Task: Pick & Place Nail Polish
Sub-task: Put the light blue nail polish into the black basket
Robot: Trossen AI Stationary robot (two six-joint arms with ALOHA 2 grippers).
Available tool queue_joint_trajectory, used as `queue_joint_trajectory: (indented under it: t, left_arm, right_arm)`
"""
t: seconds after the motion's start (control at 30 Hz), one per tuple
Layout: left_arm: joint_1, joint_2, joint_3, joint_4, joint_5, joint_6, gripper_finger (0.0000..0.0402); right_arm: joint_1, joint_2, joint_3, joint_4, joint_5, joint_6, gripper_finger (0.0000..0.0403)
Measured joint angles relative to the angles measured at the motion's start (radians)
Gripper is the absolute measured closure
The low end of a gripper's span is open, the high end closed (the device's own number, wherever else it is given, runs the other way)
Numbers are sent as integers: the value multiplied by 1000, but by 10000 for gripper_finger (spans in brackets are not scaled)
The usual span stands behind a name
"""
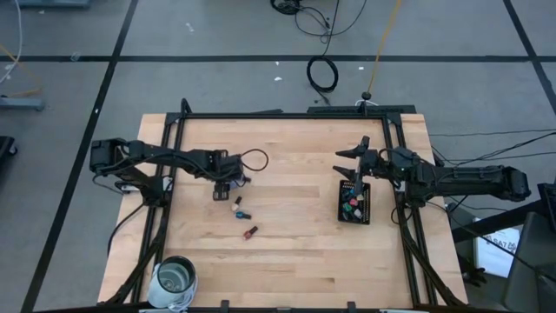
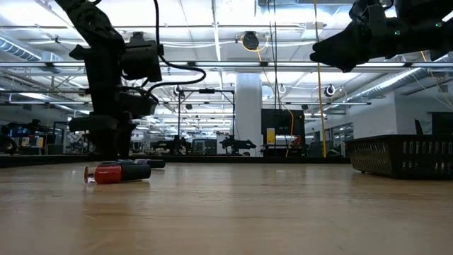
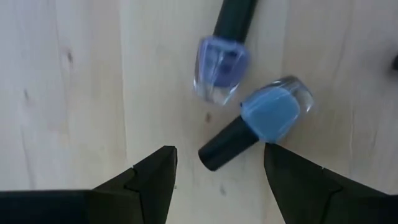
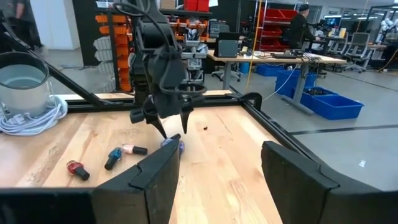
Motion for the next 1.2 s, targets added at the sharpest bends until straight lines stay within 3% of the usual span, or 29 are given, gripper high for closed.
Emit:
queue_joint_trajectory:
  t: [0.2,0.4,0.87,1.03,1.2]
  left_arm:
    - [0,0,0,47,26,108,163]
    - [0,1,0,54,90,122,163]
    - [0,93,6,68,149,-120,163]
    - [0,97,5,73,173,-339,163]
    - [-3,97,4,44,180,-349,163]
  right_arm:
    - [-1,0,0,-1,0,13,191]
    - [-1,0,0,-1,0,15,191]
    - [-1,0,0,-7,-4,15,191]
    - [-1,0,0,-8,-4,15,191]
    - [-1,0,0,-8,-4,10,191]
